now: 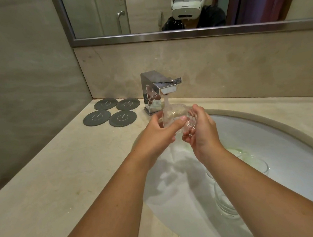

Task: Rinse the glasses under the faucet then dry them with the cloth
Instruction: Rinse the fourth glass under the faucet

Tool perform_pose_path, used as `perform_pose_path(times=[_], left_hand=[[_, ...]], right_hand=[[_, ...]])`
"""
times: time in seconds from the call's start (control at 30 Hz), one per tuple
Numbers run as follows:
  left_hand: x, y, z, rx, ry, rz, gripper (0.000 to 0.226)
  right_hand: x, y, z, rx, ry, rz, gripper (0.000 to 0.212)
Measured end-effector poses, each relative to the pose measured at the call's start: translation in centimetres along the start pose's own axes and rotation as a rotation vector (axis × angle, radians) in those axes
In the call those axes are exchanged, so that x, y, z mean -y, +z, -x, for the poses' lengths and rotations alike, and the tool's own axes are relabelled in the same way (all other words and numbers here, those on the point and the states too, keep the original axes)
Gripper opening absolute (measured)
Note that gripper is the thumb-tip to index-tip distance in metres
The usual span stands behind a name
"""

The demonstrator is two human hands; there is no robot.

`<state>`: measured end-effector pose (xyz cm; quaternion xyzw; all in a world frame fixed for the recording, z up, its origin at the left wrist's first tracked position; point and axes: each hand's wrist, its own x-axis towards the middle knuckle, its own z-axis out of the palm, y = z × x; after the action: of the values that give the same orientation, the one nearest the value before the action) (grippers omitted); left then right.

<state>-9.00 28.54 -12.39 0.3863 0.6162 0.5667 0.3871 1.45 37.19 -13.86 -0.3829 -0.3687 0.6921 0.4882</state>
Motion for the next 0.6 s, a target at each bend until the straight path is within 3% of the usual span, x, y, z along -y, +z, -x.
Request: perform_pose_path(times=[0.13, 0.27, 0.4, 0.6], left_hand=[[-0.19, 0.1, 0.07, -0.065, -0.005, 0.012, 0.079], [-0.15, -0.12, -0.11, -0.071, 0.035, -0.008, 0.061], [0.23, -0.38, -0.41, -0.044, 0.058, -0.062, 0.088], [0.31, -0.16, -0.78, -0.009, 0.054, 0.0, 0.099]], right_hand=[[-0.11, 0.11, 0.01, 0.022, -0.018, 0.013, 0.023], [-0.26, -0.01, -0.24, 0.024, 0.026, 0.046, 0.039], [-0.35, -0.34, -0.09, 0.032, 0.086, 0.099, 0.048], [-0.01, -0.08, 0.14, 0.009, 0.039, 0.023, 0.027]])
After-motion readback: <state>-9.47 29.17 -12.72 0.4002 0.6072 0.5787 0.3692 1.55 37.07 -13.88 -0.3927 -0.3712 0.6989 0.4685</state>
